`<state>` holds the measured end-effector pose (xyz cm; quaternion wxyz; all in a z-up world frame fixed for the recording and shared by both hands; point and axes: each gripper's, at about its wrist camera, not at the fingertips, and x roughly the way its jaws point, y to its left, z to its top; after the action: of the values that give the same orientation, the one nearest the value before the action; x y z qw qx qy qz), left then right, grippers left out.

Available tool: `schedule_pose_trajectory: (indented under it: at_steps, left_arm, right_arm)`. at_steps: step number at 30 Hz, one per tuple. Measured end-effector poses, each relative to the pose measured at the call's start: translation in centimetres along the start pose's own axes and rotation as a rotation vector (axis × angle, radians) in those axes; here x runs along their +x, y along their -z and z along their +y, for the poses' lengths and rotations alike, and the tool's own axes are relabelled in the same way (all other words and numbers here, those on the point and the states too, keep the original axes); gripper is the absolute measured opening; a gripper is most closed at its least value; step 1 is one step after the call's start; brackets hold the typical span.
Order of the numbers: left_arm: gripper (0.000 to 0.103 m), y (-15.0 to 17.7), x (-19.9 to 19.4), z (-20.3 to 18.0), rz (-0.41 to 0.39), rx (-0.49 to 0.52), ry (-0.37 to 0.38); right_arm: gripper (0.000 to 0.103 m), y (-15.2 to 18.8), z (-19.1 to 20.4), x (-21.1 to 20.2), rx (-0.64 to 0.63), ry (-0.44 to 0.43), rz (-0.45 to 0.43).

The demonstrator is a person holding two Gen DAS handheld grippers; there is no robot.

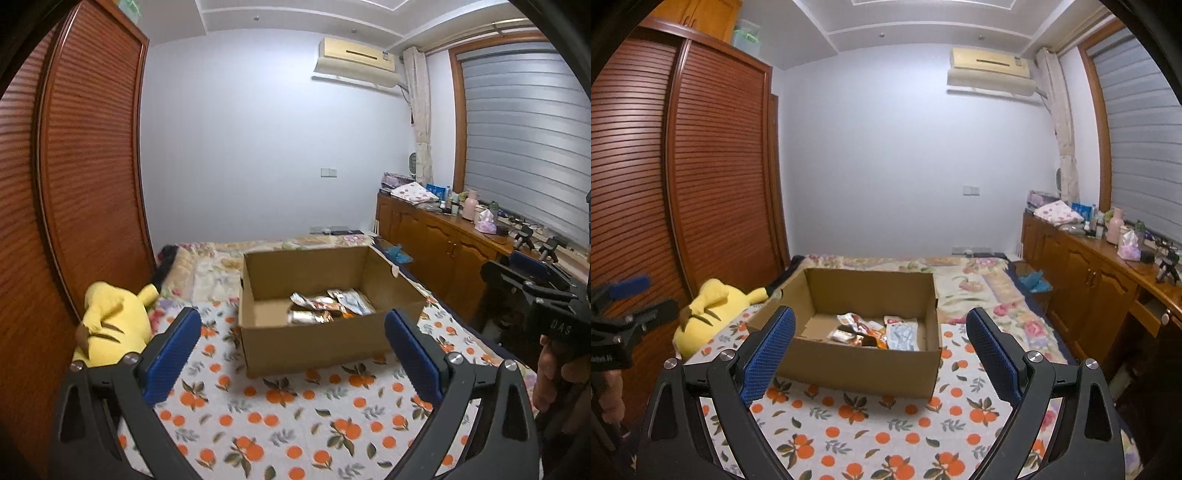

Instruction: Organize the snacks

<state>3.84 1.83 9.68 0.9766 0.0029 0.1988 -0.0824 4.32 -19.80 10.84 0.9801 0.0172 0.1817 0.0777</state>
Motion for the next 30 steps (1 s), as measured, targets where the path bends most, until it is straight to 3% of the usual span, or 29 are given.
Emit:
schedule_pose_trajectory:
  at_steps: [11,30]
  left_arm:
    - [0.101,1.9,-0.3,-0.3,0.000,0.026,-0.056]
    - [0.100,2.5,-0.4,0.3,-0.004,0.002,-0.070]
  right_arm:
    - [0.095,2.2,-0.2,-1.6,0.005,0.024,0.003]
    - [0.095,2.9,-0.2,-1.6,-0.002,0.028,0.007]
